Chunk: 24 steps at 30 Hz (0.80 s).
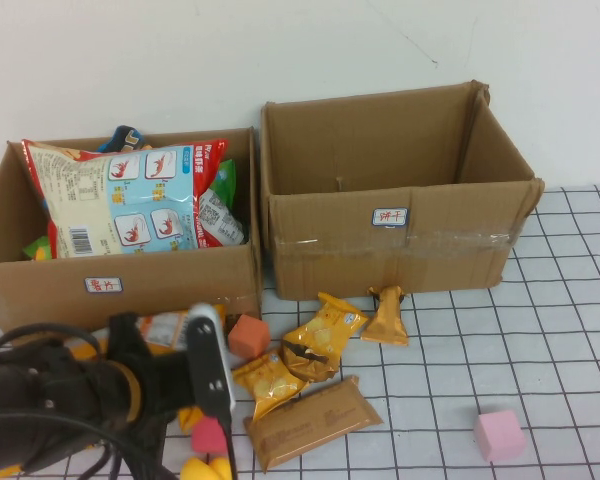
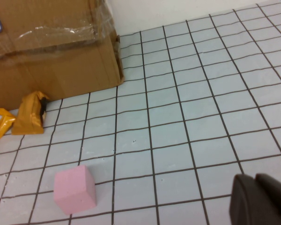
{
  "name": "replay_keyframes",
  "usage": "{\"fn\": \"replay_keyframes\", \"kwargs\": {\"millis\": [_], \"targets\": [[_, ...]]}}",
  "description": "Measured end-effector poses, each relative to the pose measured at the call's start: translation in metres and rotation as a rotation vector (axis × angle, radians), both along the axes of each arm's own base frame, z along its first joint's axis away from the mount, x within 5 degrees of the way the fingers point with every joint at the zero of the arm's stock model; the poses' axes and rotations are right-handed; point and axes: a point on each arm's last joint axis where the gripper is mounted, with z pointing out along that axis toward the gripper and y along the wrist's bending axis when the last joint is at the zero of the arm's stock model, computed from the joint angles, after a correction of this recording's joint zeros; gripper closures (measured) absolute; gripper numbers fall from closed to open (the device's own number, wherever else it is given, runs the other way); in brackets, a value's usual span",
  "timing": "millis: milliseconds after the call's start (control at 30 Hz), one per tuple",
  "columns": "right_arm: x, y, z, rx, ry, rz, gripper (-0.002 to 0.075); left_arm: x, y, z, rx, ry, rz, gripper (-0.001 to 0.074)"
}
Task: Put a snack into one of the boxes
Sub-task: Pick up the potato chip
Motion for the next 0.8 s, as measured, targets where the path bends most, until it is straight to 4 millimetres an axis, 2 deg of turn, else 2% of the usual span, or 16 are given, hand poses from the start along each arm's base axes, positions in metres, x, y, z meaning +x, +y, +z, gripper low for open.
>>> {"fn": "replay_keyframes", "kwargs": {"millis": [100,267,433,667,800], "targets": [[0.0,0.0,0.0,0.0,0.0,0.0,0.0727,-0.004,0.004,0.015,-0.073,-0.017,0.116,0.0727],[0.0,0.0,0.0,0.0,0.0,0.0,0.0727,-0.016,0.011,0.056,-0.234,-0.116,0.23,0.0727],[0.0,0.0,0.0,0.0,0.0,0.0,0.0727,-0.034,0.021,0.096,-0.369,-0.238,0.259,0.0729],[0.0,0.0,0.0,0.0,0.0,0.0,0.0727,-0.062,0.035,0.14,-0.55,-0.372,0.305,0.0734],[0.0,0.0,0.0,0.0,0.0,0.0,0.0727,-0.07,0.04,0.167,-0.673,-0.431,0.34,0.0734]]}}
